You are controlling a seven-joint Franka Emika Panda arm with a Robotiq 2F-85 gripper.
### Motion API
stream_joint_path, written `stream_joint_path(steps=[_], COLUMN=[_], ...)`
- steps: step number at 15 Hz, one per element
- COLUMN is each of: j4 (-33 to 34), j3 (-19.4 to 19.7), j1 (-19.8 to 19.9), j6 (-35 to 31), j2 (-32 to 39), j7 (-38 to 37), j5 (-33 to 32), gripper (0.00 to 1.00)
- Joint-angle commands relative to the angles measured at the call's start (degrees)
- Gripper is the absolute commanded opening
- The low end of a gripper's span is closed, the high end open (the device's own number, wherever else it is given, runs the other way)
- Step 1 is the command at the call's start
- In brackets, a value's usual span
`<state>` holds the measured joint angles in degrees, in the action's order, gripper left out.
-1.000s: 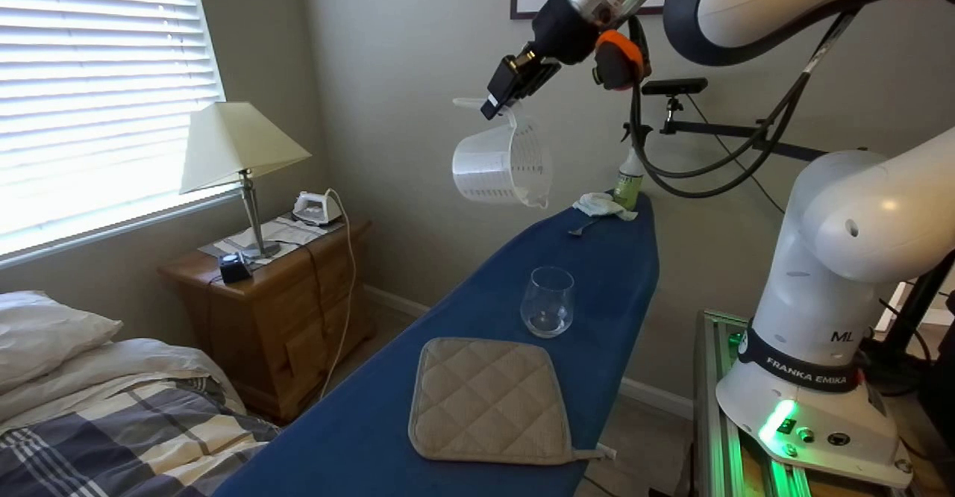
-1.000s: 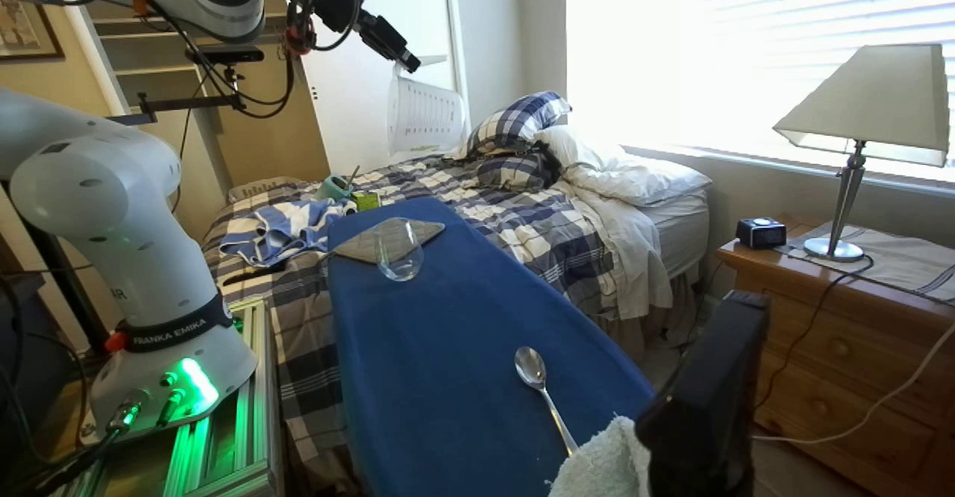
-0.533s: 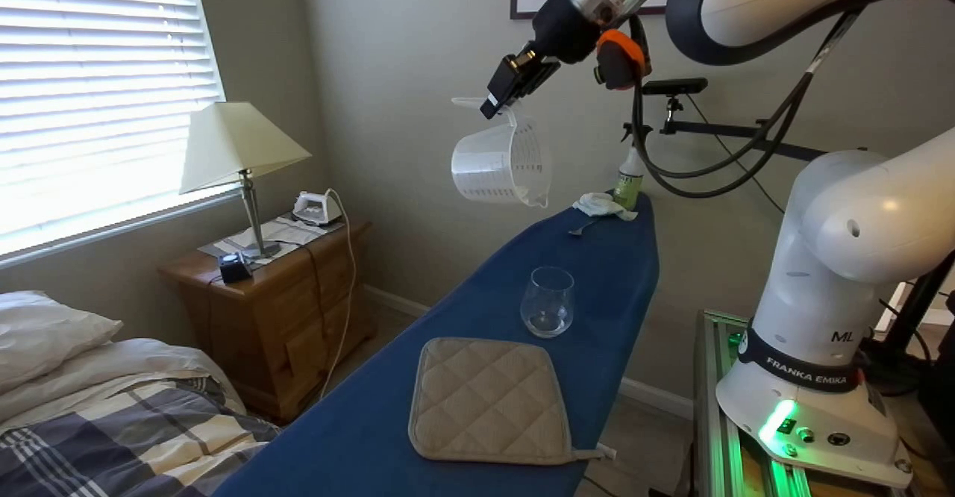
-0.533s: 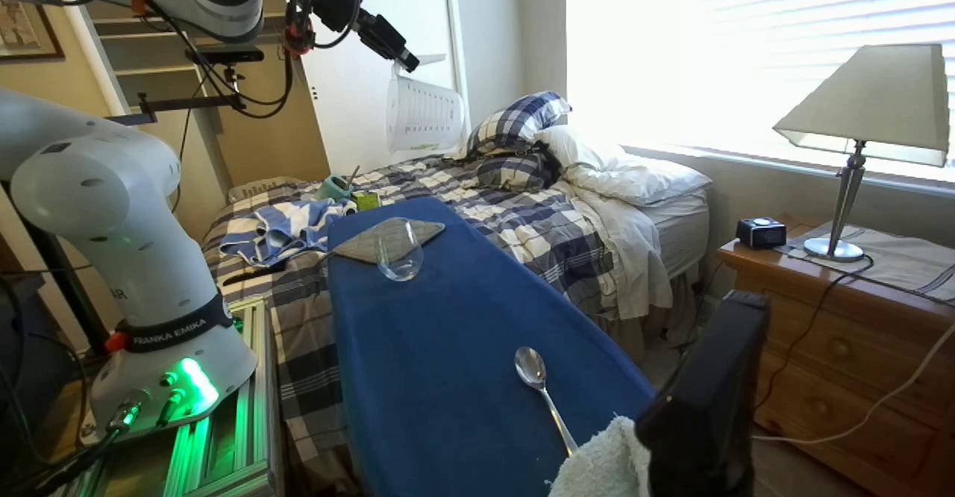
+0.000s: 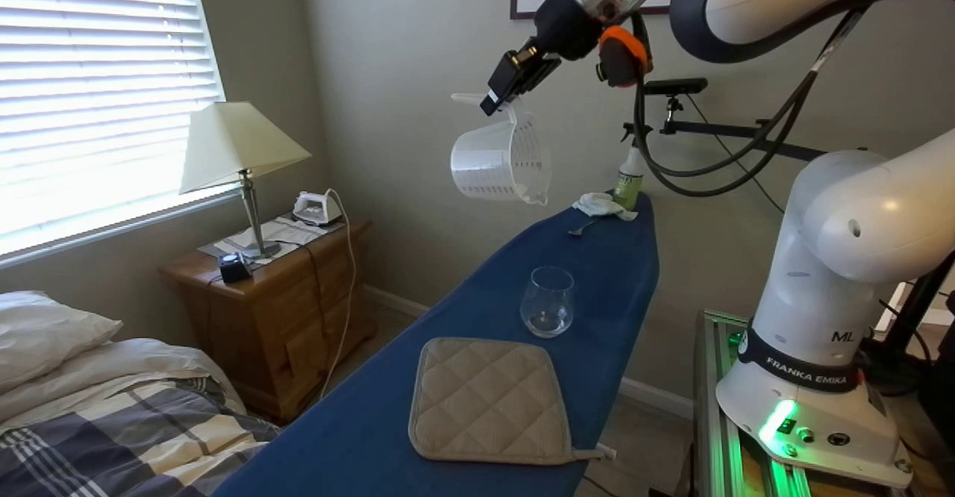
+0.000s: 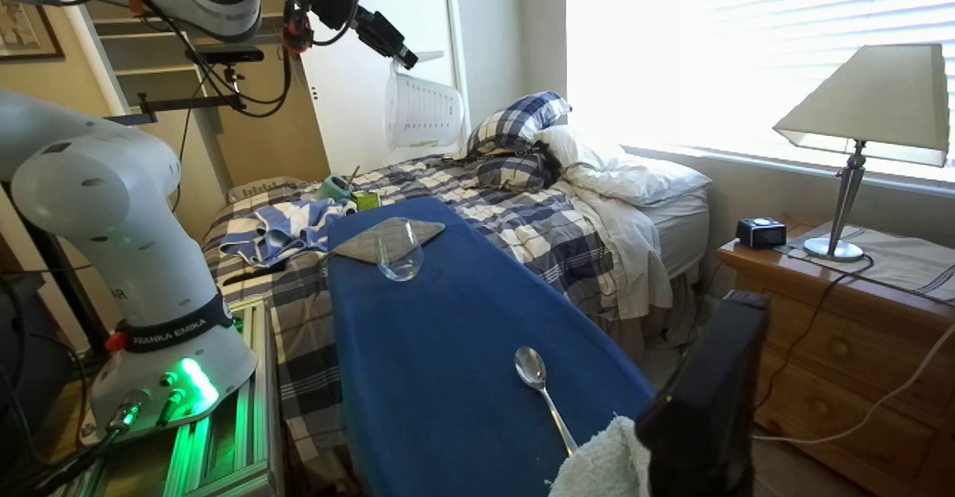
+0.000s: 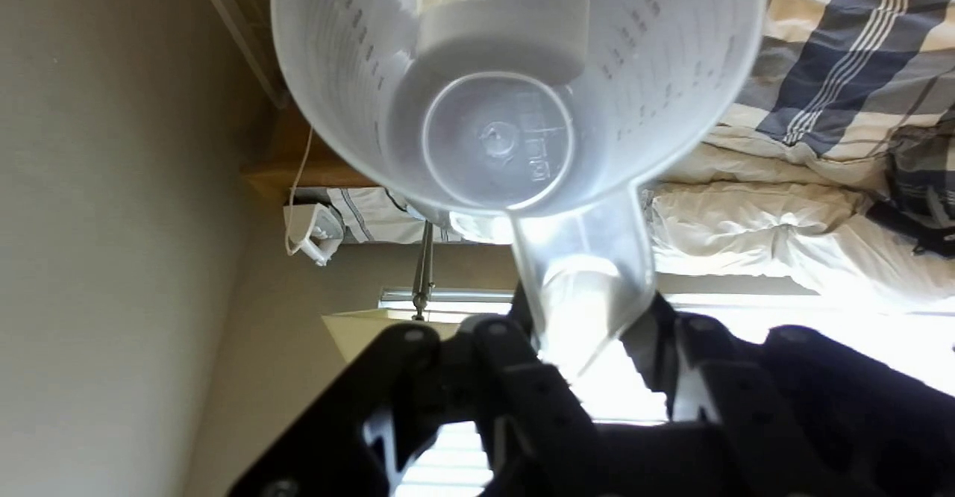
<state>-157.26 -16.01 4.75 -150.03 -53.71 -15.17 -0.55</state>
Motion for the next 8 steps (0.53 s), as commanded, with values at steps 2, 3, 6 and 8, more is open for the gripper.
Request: stream_joint_path(steps=[2, 3, 6, 8], j4=[0.1, 0.1, 0.1, 0.1], j3=[0.22, 0.15, 0.13, 0.13], j1=[-0.01, 0.07, 0.23, 0.26], j6=[0.4, 0.6, 0.74, 0.81], j2=[-1.6, -1.7, -1.88, -1.99], j7=[-0.39, -0.45, -0.42, -0.51], j5=[-1.41, -1.45, -1.56, -1.49], gripper=[0.07, 0.07, 0.07, 0.07])
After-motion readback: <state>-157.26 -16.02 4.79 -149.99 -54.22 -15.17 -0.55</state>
